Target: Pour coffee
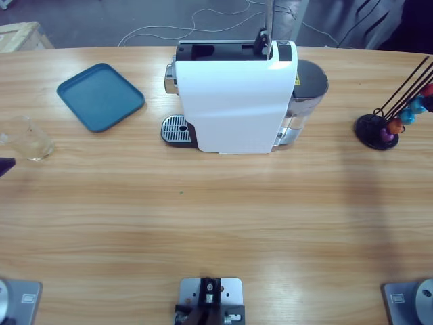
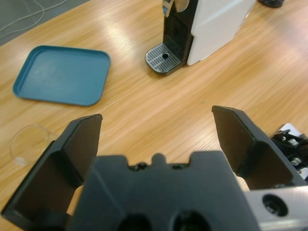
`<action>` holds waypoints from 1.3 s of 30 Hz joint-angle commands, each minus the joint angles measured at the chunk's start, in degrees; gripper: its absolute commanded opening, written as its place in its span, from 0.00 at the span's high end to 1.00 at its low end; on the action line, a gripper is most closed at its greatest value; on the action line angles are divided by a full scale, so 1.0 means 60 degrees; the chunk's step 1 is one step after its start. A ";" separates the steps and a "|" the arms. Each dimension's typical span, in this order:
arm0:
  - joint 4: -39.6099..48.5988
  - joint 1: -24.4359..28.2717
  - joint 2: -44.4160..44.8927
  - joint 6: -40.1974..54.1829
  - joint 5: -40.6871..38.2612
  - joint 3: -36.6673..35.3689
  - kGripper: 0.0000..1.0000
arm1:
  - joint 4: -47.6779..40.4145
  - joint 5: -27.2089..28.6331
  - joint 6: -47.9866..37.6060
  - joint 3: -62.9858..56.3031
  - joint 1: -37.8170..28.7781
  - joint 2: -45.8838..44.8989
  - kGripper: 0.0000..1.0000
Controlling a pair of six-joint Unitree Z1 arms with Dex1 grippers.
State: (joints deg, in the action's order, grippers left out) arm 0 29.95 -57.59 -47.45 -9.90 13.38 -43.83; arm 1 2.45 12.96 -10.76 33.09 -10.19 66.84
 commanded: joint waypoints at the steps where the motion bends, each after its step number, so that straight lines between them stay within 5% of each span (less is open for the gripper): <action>1: -0.0577 -0.0041 -0.0544 0.0186 -0.0244 0.0347 0.00 | -0.0537 -0.0105 -0.0122 -0.0388 0.0307 0.0784 0.21; 3: -0.0644 -0.0041 -0.0620 0.0186 -0.0326 0.0347 0.00 | -0.0704 -0.0097 -0.0105 -0.0373 0.0389 0.0834 0.33; 6: -0.0685 -0.0041 -0.0635 0.0218 -0.0341 0.0273 0.00 | -0.0719 0.0015 -0.0020 -0.0402 0.0415 0.0857 0.36; 10: -0.0767 -0.0041 -0.0664 0.0288 -0.0341 0.0171 0.00 | -0.0891 -0.0091 0.0062 -0.0432 0.0533 0.0934 0.56; 15: -0.0770 -0.0041 -0.0691 0.0273 -0.0356 0.0136 0.00 | -0.1067 -0.0258 0.0115 -0.0411 0.0565 0.1042 0.69; 26: -0.0758 -0.0041 -0.0779 0.0273 -0.0356 0.0112 0.00 | -0.1348 -0.0703 0.0153 -0.0388 0.0752 0.1326 0.71; 28: -0.0758 -0.0041 -0.0793 0.0276 -0.0356 0.0112 0.00 | -0.1413 -0.0750 0.0165 -0.0397 0.0820 0.1370 0.82; 32: -0.0758 -0.0041 -0.0793 0.0273 -0.0356 0.0112 0.00 | -0.1433 -0.0826 0.0159 -0.0402 0.0899 0.1408 0.83; 34: -0.0758 -0.0041 -0.0793 0.0273 -0.0356 0.0112 0.00 | -0.1451 -0.0820 0.0182 -0.0402 0.0922 0.1399 0.95; 39: -0.0758 -0.0041 -0.0764 0.0273 -0.0356 0.0133 0.00 | -0.1501 -0.0885 0.0168 -0.0388 0.0937 0.1344 0.95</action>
State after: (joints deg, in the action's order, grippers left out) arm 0 25.80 -57.59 -50.74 -8.96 11.93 -43.84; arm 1 -5.49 8.69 -10.44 32.01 -5.31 73.20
